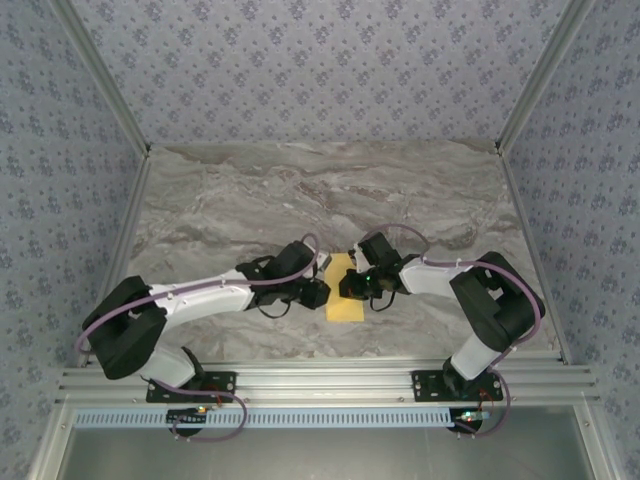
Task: Fold a paper plane with a square sheet of paper (fold left side to right side)
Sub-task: Fold the triangle a second time at the center of the table.
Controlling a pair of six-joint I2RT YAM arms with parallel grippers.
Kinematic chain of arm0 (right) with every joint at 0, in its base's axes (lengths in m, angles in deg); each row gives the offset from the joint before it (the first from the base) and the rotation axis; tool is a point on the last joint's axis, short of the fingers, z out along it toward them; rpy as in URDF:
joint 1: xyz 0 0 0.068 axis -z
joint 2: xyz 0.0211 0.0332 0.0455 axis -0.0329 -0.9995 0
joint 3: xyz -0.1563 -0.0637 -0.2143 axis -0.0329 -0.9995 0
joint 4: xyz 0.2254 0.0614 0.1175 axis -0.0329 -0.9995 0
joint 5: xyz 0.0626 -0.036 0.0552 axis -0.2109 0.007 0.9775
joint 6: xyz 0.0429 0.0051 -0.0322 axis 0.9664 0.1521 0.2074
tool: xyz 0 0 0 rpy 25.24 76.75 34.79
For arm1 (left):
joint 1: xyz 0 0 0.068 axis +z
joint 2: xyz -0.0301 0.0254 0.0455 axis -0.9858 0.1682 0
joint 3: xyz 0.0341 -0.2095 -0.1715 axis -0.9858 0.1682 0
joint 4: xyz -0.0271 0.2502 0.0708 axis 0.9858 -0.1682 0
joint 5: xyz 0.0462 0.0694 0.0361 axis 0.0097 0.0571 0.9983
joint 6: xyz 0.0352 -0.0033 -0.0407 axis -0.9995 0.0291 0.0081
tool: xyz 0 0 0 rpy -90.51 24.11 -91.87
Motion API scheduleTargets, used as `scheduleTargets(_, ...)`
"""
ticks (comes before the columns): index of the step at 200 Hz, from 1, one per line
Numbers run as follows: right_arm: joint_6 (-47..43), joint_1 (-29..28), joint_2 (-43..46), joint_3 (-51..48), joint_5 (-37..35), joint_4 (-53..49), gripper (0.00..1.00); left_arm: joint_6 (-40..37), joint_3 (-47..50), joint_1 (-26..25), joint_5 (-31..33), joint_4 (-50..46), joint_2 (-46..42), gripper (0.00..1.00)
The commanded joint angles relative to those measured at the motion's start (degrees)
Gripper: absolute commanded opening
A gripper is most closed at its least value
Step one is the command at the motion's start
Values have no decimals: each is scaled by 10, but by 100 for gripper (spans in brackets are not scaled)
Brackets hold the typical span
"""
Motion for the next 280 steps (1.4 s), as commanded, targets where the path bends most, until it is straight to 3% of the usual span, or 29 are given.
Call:
scheduleTargets(1,-5,-4,-22,-4,-37,-51,7,52,16,-24,-59,83,0,21)
scheduleTargets(26,-6,-5,-23,-3,-38,-52,8,74,15,-40,-79,132,32,22)
scheduleTargets(96,-11,-5,-19,-1,-41,-61,8,76,-2,-43,-55,117,112,21)
scheduleTargets(193,-21,-5,-24,7,-45,-77,7,101,46,-43,-52,143,103,21)
scheduleTargets(280,-26,-4,-31,15,-46,-88,7,128,99,-43,-36,156,73,15)
